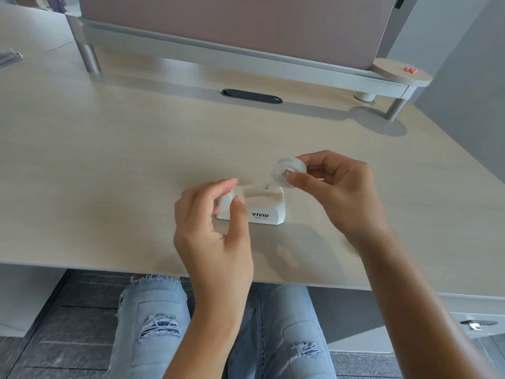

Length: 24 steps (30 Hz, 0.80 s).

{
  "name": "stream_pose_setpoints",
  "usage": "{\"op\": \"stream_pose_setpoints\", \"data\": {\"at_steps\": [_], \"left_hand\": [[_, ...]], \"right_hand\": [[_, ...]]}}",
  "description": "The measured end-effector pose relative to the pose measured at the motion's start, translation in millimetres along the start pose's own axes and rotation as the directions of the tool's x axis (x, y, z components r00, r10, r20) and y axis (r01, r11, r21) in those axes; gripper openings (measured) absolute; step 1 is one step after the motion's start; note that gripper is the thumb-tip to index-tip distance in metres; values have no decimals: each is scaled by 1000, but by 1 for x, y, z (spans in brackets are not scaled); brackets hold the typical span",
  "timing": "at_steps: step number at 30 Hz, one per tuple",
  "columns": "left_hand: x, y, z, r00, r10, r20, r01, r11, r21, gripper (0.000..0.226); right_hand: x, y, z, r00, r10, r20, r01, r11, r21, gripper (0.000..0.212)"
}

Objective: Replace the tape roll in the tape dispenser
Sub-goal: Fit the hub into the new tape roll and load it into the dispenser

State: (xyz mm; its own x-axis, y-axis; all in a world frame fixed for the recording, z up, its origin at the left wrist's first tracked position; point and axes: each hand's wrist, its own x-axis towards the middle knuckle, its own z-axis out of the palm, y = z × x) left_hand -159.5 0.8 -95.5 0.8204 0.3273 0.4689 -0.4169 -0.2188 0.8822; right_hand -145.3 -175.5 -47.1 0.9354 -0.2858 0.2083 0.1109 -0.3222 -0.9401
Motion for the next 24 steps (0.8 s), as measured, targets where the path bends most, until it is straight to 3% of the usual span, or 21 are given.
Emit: {"op": "stream_pose_setpoints", "data": {"at_steps": [7,12,14,17,20,24], "left_hand": [[2,-11,0,999,29,43,-35,990,138,28],[14,-1,7,985,92,143,-96,995,17,27],[21,4,12,957,-57,284,98,987,-130,24],[26,8,16,853,-253,457,407,871,-276,15],[27,5,15,786,-317,530,554,741,-379,12],[29,5,15,736,-363,571,641,645,-416,13]], "right_hand": [[8,1,2,999,21,35,-16,991,-136,18],[2,-5,-1,991,37,128,-34,999,-23,18],[0,-11,-4,983,30,179,-37,999,38,20],[-2,-15,-10,974,15,227,-28,998,53,29],[0,-14,-15,961,37,276,-60,995,76,31],[1,-13,-18,949,49,313,-97,986,138,35]]}}
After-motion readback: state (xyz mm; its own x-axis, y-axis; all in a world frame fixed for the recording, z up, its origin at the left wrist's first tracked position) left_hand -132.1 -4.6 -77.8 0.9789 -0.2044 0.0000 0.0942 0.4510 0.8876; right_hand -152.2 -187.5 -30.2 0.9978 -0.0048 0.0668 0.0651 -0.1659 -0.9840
